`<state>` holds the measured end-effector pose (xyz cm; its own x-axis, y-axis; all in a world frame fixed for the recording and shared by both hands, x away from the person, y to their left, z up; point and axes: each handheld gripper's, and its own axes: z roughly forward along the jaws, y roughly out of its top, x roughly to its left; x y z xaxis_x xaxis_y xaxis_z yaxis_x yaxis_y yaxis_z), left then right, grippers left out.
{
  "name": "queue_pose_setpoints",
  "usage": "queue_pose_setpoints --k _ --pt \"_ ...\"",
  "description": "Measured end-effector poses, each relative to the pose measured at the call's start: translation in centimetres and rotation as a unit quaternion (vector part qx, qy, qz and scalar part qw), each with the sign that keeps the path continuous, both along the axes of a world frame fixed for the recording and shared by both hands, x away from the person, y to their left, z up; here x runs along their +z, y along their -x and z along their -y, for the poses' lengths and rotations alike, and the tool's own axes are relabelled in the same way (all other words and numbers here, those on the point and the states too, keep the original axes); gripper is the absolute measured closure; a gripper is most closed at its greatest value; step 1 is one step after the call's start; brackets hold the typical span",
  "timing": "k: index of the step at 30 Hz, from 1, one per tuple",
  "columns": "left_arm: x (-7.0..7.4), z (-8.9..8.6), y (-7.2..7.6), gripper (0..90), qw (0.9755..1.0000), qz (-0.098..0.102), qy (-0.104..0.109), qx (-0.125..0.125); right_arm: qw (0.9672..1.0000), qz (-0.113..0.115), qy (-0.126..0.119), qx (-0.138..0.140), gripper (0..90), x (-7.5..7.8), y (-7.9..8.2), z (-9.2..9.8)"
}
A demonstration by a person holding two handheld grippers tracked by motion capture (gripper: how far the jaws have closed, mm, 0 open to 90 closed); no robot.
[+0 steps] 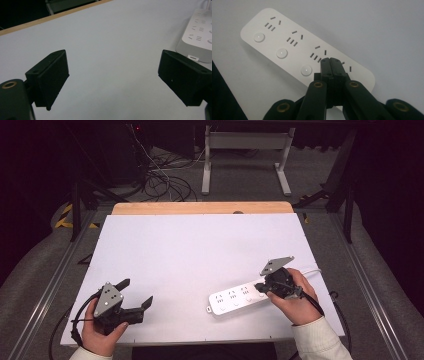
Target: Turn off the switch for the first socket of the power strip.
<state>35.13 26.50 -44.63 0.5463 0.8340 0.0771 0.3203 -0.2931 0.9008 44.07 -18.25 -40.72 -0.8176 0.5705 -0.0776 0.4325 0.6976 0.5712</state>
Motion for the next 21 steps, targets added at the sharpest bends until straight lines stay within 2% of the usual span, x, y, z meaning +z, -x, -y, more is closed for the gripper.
queue_pose_setpoints --k 14,15,18,21 --pt "0.00 0.01 0.03 10.0 1.0000 0.001 0.001 0.000 0.9997 0.014 -0.016 0.012 90.0 0.63 0.37 0.13" --pt "0.00 0.01 0.03 10.0 1.0000 0.001 0.001 0.001 0.9996 0.011 -0.023 0.012 79.5 0.63 0.37 0.14" --pt "0.01 0.03 0.04 10.1 1.0000 0.001 0.001 0.001 0.9992 0.004 -0.037 0.013 66.4 0.55 0.26 0.32" --pt "0.00 0.00 0.03 10.1 1.0000 0.000 0.001 0.001 0.9988 0.016 -0.043 0.015 54.7 0.71 0.32 0.39"
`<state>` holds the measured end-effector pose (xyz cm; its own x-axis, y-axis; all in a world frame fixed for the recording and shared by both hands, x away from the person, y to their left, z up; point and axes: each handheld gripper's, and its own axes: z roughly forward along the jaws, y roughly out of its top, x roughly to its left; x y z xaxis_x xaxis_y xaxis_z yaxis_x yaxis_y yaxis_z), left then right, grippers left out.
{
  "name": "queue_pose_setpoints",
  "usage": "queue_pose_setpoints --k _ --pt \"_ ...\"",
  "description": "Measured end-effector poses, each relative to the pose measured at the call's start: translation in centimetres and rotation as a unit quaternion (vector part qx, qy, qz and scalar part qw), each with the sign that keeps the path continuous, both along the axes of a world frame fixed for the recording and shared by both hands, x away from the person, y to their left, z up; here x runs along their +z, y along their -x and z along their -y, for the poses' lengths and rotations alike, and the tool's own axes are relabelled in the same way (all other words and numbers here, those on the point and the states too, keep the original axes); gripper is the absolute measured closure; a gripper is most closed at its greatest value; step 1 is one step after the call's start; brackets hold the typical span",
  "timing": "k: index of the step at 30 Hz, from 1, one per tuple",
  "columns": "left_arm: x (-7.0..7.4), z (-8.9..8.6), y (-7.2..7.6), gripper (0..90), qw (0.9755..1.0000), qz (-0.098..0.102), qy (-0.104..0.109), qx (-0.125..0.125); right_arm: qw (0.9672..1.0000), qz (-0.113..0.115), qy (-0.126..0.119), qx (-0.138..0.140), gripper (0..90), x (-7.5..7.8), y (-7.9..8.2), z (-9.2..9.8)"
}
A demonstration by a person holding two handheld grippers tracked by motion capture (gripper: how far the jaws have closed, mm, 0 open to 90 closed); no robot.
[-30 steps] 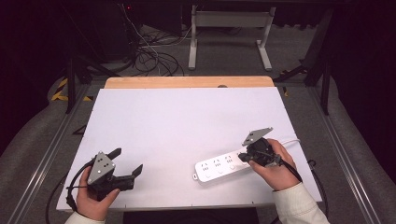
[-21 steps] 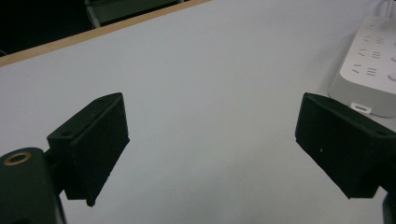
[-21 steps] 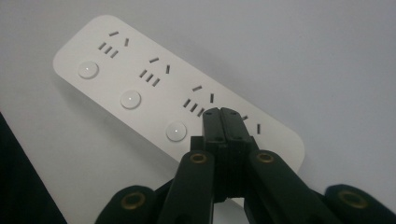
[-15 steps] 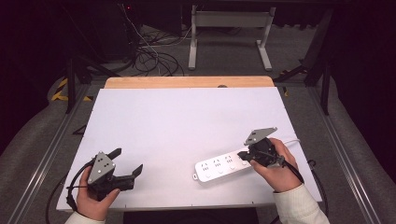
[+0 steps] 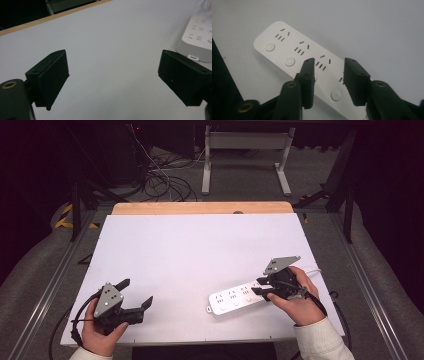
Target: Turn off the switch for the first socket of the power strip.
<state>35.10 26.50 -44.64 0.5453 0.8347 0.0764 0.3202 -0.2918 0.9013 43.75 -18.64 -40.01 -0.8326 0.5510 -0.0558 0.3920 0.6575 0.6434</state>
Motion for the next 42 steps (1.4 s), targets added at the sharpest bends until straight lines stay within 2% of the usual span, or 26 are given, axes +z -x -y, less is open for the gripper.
queue_pose_setpoints --k 3,8,12,19,27,30,36,42 --pt "0.0 0.0 0.0 10.1 1.0000 0.000 0.003 0.001 0.9998 0.021 -0.006 0.003 43.1 0.2 0.2 0.1" --pt "0.0 0.1 0.0 10.0 1.0000 0.000 0.001 0.000 0.9992 0.035 -0.017 0.002 30.9 0.6 0.6 0.4" --pt "0.0 0.1 0.0 10.0 1.0000 0.000 0.002 0.000 0.9987 0.037 -0.034 0.000 28.0 0.9 0.7 1.0" --pt "0.0 0.1 0.0 10.0 1.0000 0.000 0.001 0.000 0.9953 0.041 -0.087 0.000 27.8 1.5 1.0 2.4" --pt "0.0 0.1 0.1 10.0 1.0000 0.001 0.004 0.001 0.9875 0.059 -0.146 -0.007 25.9 1.4 1.5 4.3" --pt "0.0 0.0 0.1 10.0 1.0000 0.001 0.004 0.002 0.9860 0.066 -0.153 -0.005 23.6 1.2 1.7 4.9" --pt "0.1 0.0 0.1 10.0 1.0000 0.002 0.003 0.001 0.9810 0.081 -0.176 -0.009 16.4 0.0 2.0 6.1" --pt "0.1 0.0 0.1 10.0 1.0000 -0.001 0.005 -0.002 0.9739 0.110 -0.198 -0.011 18.1 -1.0 2.4 7.0"
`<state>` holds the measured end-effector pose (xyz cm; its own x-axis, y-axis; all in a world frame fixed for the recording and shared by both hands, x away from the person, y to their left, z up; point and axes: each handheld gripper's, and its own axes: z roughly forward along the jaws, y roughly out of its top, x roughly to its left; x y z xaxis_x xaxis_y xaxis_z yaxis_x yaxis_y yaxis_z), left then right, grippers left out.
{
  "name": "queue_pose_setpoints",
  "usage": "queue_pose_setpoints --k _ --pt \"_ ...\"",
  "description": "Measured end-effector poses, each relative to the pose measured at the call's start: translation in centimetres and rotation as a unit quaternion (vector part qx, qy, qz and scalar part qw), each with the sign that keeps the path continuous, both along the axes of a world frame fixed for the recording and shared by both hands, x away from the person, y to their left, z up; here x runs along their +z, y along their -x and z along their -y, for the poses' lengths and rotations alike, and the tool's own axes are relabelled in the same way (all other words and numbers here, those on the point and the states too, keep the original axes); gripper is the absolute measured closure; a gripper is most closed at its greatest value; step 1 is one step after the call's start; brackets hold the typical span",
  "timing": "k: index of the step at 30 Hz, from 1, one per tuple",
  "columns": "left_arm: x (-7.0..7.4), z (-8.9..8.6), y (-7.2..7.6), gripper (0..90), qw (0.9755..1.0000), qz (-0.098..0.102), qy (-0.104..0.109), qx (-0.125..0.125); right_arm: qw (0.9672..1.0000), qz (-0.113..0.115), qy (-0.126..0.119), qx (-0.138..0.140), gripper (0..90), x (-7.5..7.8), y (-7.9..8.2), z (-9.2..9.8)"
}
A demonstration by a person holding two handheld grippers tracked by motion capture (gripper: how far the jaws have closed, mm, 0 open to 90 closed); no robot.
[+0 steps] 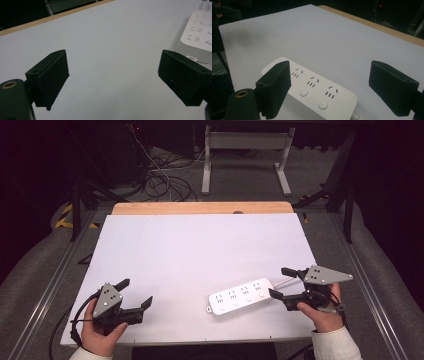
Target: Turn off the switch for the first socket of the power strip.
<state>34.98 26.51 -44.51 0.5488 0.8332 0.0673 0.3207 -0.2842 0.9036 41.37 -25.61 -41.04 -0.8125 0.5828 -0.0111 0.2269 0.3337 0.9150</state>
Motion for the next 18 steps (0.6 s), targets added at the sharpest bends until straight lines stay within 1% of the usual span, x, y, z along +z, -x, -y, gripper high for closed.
queue_pose_setpoints --k 3,4,7,10,13,14,15,18 --pt "0.0 0.0 0.0 10.1 1.0000 0.000 -0.001 -0.003 0.9999 0.008 -0.009 -0.005 16.4 -0.5 0.1 0.3" --pt "0.0 0.0 0.0 10.1 1.0000 0.000 -0.001 -0.003 0.9999 0.007 -0.011 -0.007 15.0 -0.7 0.2 0.4" --pt "0.1 -0.1 0.0 10.1 1.0000 0.000 0.003 -0.003 0.9998 0.011 -0.009 -0.011 13.2 -1.5 0.3 0.5" --pt "0.1 -0.1 0.0 10.1 0.9999 -0.004 0.009 -0.005 0.9998 0.010 -0.013 -0.010 12.6 -2.3 0.3 0.8" --pt "0.1 -0.1 0.0 10.1 0.9999 -0.005 0.010 -0.009 0.9997 0.011 -0.017 -0.011 12.6 -3.0 0.5 1.0" --pt "0.1 -0.2 0.0 10.1 0.9999 -0.004 0.007 -0.009 0.9997 0.010 -0.019 -0.012 12.7 -3.2 0.5 1.1" --pt "0.1 -0.1 0.1 10.1 0.9999 -0.006 0.010 -0.011 0.9997 0.008 -0.019 -0.013 12.7 -3.5 0.5 1.2" --pt "0.2 -0.1 0.1 10.1 0.9998 -0.007 0.011 -0.014 0.9998 0.003 -0.014 -0.015 13.2 -4.2 0.6 1.4"
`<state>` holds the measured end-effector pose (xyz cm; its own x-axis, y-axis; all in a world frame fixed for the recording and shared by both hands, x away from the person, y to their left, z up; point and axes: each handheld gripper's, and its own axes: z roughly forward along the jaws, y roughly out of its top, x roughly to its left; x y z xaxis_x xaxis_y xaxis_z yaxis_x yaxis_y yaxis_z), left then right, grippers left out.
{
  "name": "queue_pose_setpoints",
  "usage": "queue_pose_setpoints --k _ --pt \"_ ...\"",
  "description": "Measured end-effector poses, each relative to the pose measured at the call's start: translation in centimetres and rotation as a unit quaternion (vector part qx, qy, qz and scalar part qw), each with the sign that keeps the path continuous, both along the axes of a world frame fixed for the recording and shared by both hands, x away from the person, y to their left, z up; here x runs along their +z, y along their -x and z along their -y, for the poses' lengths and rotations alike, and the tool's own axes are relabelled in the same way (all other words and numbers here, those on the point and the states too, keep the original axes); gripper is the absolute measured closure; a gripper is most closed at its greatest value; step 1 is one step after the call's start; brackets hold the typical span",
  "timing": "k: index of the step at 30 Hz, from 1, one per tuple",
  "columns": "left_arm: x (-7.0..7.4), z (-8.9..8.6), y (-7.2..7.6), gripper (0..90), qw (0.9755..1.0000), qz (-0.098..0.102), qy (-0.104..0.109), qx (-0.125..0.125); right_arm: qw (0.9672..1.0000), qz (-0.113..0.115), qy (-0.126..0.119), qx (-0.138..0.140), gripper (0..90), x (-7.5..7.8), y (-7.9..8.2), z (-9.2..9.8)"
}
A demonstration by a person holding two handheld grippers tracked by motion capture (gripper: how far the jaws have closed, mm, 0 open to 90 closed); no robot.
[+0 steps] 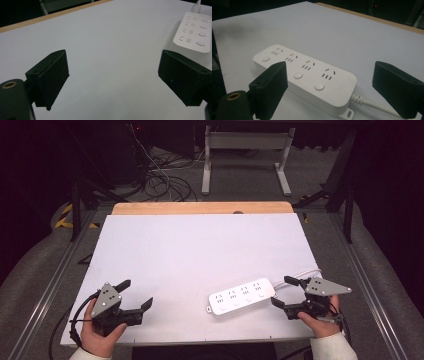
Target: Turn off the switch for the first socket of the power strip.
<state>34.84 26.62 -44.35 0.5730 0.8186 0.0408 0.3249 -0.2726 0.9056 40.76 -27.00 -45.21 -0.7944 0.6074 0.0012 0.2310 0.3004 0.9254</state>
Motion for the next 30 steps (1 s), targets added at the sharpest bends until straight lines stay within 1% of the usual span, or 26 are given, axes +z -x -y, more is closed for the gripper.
queue_pose_setpoints --k 2,3,6,8,10,15,18,19,23,24,30 --pt "0.0 0.0 0.0 10.1 1.0000 0.000 -0.001 0.000 1.0000 -0.001 0.000 -0.002 13.4 -0.4 0.1 0.1" --pt "0.0 0.0 0.0 10.1 1.0000 0.000 -0.002 -0.001 1.0000 -0.002 0.002 0.002 13.4 -0.7 0.1 0.2" --pt "0.0 0.1 0.1 10.1 1.0000 0.000 0.002 -0.001 0.9999 -0.009 0.004 0.007 13.3 -1.4 0.2 0.1" --pt "0.0 0.1 0.1 10.1 1.0000 0.000 0.002 -0.002 0.9998 -0.014 0.010 0.007 12.9 -1.8 0.3 0.0" --pt "-0.1 0.0 0.2 10.0 1.0000 0.001 0.000 -0.004 0.9997 -0.016 0.017 0.008 12.8 -2.1 0.5 -0.2" --pt "-0.1 -0.1 0.3 9.9 1.0000 0.001 -0.001 -0.004 0.9995 -0.022 0.019 0.009 13.0 -2.5 0.5 -0.4" --pt "-0.1 -0.1 0.4 9.9 1.0000 0.003 0.000 -0.002 0.9994 -0.021 0.024 0.011 13.0 -2.5 0.6 -0.6" --pt "-0.1 -0.1 0.4 9.9 1.0000 0.002 0.002 -0.001 0.9995 -0.018 0.024 0.010 13.1 -2.4 0.6 -0.6" --pt "-0.1 -0.1 0.3 9.9 1.0000 0.006 -0.004 0.000 0.9998 -0.012 0.018 0.001 13.4 -2.2 0.6 -0.4" --pt "-0.2 0.0 0.3 9.9 1.0000 0.006 -0.002 0.000 0.9998 -0.013 0.016 -0.001 13.4 -2.2 0.6 -0.3" --pt "-0.1 -0.1 0.3 9.8 1.0000 0.007 -0.007 0.000 0.9997 -0.011 0.017 -0.011 13.2 -2.1 0.5 -0.3"
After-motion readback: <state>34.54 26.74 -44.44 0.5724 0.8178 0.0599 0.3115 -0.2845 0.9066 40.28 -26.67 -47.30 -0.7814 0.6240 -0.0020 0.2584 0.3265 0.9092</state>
